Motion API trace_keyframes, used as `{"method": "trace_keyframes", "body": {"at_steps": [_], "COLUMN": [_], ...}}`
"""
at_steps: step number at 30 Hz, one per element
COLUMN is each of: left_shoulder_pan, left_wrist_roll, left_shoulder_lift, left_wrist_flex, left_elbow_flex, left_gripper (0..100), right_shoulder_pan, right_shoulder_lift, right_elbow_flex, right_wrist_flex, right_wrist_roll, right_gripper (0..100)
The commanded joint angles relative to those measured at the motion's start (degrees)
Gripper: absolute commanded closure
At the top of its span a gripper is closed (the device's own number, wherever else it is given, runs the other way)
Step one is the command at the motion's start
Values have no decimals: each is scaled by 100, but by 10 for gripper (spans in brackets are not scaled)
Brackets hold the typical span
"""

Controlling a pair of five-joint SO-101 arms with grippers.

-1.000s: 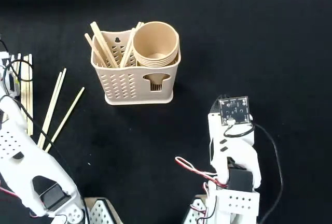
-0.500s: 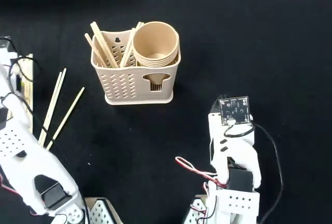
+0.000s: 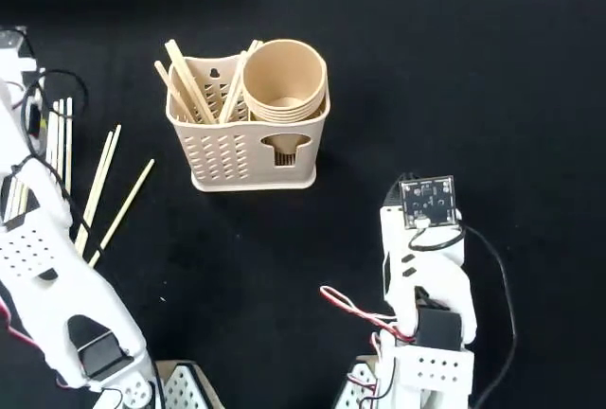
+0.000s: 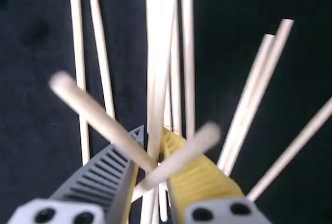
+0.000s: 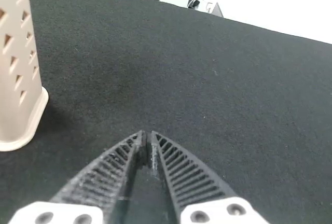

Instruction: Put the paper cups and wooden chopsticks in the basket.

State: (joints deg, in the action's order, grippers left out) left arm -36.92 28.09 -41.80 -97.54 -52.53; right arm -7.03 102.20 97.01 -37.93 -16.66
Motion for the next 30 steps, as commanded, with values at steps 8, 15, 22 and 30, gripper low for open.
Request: {"method": "trace_keyframes", "body": {"at_steps": [8, 15, 22, 30], "left_shoulder_pan": [163, 171, 154, 409], "left_wrist_roll": [-360, -1125, -2057, -2558], "left_shoulder_lift": [123, 123, 123, 615], "left_wrist_flex": [-325, -334, -343, -334], "left_elbow_flex": [-1534, -2818, -3723, -4303], "left_gripper": [971, 971, 971, 971], "right_shoulder_pan": [70, 62, 62, 62], "right_shoulder_lift": [75, 75, 75, 75], "right_elbow_flex": [-22, -22, -22, -22], "right_wrist_flex": [0, 9, 9, 9], "right_wrist_roll": [18, 18, 18, 18], "right_gripper": [987, 987, 987, 987]}}
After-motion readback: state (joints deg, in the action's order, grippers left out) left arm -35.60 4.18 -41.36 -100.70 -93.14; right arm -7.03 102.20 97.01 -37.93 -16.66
